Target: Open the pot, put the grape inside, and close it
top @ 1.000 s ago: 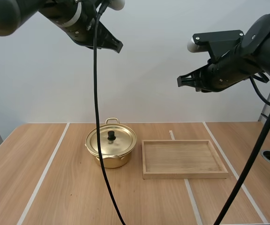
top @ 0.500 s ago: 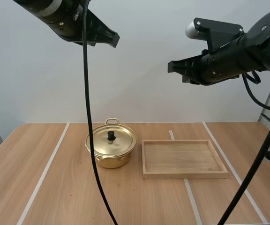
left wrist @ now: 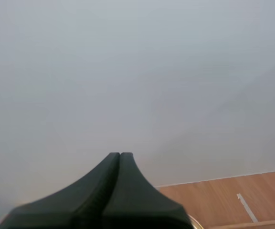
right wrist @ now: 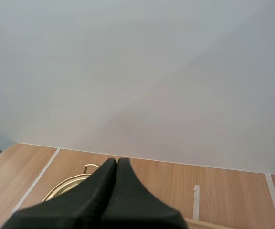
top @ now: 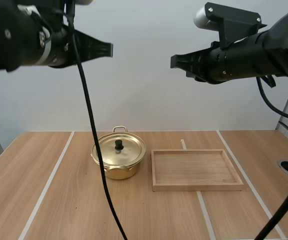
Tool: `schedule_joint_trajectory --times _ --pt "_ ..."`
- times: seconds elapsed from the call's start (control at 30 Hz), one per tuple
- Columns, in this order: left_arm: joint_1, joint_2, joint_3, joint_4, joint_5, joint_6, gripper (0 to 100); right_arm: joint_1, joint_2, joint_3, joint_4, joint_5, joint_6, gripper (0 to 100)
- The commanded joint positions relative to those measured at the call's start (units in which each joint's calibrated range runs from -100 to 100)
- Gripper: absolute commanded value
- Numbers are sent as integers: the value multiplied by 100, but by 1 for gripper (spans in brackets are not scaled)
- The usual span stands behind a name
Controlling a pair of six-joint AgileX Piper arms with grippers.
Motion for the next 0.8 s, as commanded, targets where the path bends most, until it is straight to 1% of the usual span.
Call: schedule_joint_trajectory --times 0.0,0.13,0.2,0.37,0.5,0.57,0.67,0.77 --pt "-11 -312 424 407 -448 -410 0 14 -330 274 -218 -289 -43 0" --pt "-11 -781 926 724 -461 -675 0 14 -876 833 -669 -660 -53 0" --pt "-11 -1049 1137 748 -496 -685 0 14 -1204 1114 -704 -675 -103 0" --pt "-11 -1948 1617 773 -406 -667 0 14 -1842 1732 -624 -645 -176 0" --pt "-11 -2692 2020 1016 -296 -667 0 14 -2321 2162 -542 -622 -233 0" --pt "-11 -2997 2256 1027 -274 -681 0 14 -2551 2358 -508 -622 -233 0" --pt "-11 -3261 2600 1027 -298 -720 0 14 -2769 2588 -406 -692 -324 0" --pt "-11 -3335 2903 1027 -357 -740 0 14 -2820 2830 -115 -908 -527 0"
